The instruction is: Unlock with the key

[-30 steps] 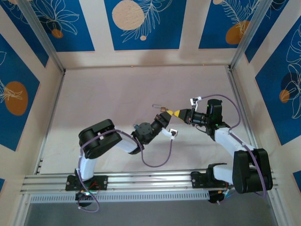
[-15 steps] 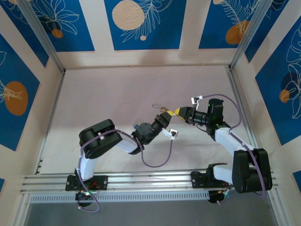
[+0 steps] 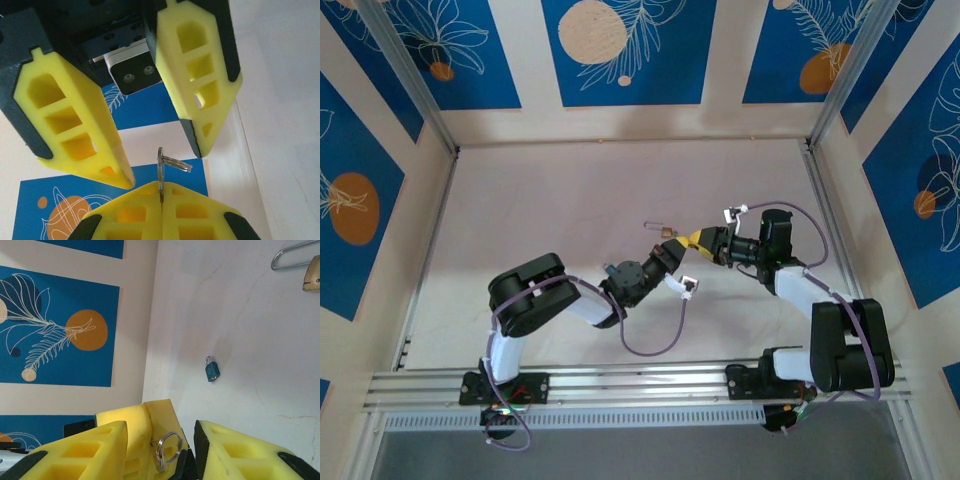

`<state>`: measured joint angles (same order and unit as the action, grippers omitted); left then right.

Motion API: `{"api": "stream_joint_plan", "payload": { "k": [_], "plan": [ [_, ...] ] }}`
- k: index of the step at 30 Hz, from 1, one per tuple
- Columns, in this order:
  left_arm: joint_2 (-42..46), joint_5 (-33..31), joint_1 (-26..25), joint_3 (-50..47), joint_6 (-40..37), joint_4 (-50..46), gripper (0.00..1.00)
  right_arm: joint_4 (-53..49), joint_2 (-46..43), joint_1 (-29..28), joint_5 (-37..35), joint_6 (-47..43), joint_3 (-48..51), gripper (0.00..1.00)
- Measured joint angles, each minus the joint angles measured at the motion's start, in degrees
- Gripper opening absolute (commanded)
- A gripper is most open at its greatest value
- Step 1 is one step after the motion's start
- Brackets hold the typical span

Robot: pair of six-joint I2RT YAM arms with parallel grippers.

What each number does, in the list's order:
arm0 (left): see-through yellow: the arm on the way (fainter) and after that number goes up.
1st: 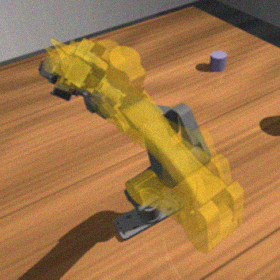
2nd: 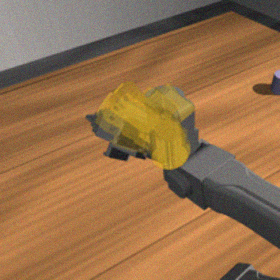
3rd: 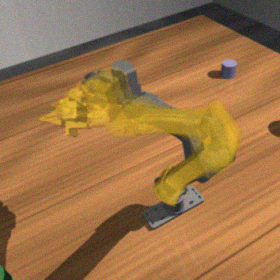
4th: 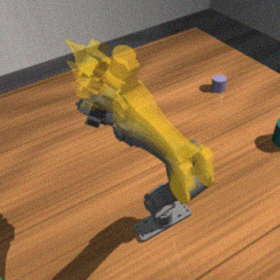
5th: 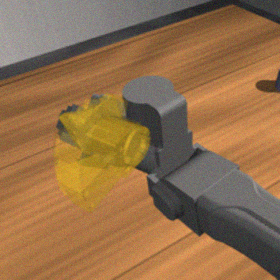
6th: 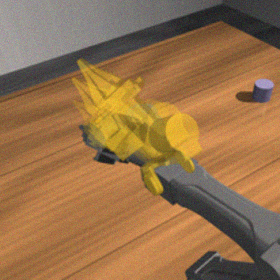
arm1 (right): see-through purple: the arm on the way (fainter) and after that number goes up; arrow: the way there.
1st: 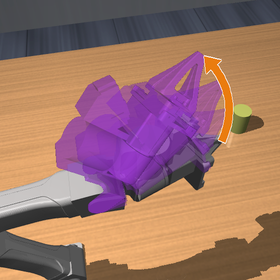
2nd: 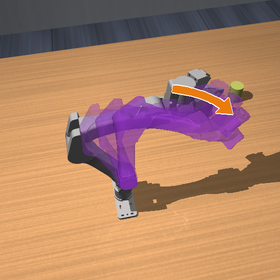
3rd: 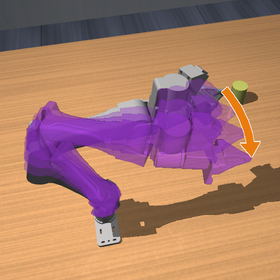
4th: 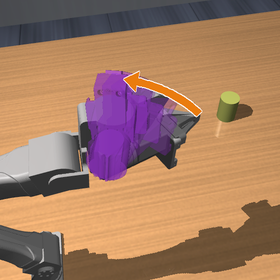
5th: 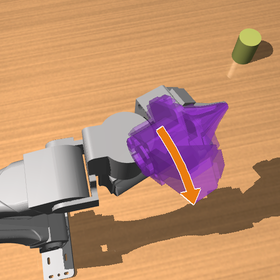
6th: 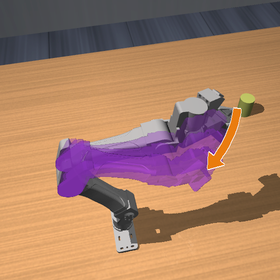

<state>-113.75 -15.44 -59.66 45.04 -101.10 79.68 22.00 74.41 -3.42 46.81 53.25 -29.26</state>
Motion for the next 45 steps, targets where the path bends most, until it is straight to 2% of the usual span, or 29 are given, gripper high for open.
{"api": "stream_joint_plan", "payload": {
  "k": [7,13,15,18,23,24,27,33,37,43,45],
  "plan": [
    [0.00,0.02,0.00,0.00,0.00,0.02,0.00,1.09,0.09,0.02,0.17,0.50,0.00,0.19],
    [0.00,-0.07,0.00,0.00,0.00,0.46,0.00,1.27,0.09,0.02,0.22,0.87,0.07,0.14],
    [-0.02,-0.04,0.00,0.00,0.00,0.46,0.00,1.27,0.07,0.02,0.24,0.90,0.13,0.16],
    [-0.02,-0.02,0.00,0.00,0.00,0.42,0.00,1.38,0.07,0.02,0.48,0.83,0.33,0.24],
    [-0.02,-0.04,0.00,0.00,0.00,0.39,0.00,1.46,0.02,0.02,0.61,0.90,0.81,0.26],
    [-0.02,-0.04,0.00,0.00,0.00,0.39,0.00,1.55,0.02,0.04,0.61,0.92,0.85,0.28],
    [-0.02,-0.02,0.00,0.00,0.00,0.44,0.00,1.62,-0.44,0.39,0.55,0.87,1.22,0.49],
    [-0.09,0.39,-0.09,-0.57,-0.04,0.37,0.00,1.18,-1.97,1.22,-0.20,0.87,2.03,0.56],
    [-1.46,0.37,-0.57,-1.77,-0.70,0.35,0.00,-1.11,-2.36,1.44,-1.86,-0.24,2.03,0.54],
    [-2.36,0.37,-0.81,-2.45,-1.07,-0.13,0.00,-1.77,-0.57,0.15,-1.18,-1.57,2.01,0.43],
    [-2.36,0.37,-0.85,-2.45,-1.07,-0.04,0.00,-1.51,0.98,-0.59,-0.68,-1.73,2.01,0.42]
  ]
}}
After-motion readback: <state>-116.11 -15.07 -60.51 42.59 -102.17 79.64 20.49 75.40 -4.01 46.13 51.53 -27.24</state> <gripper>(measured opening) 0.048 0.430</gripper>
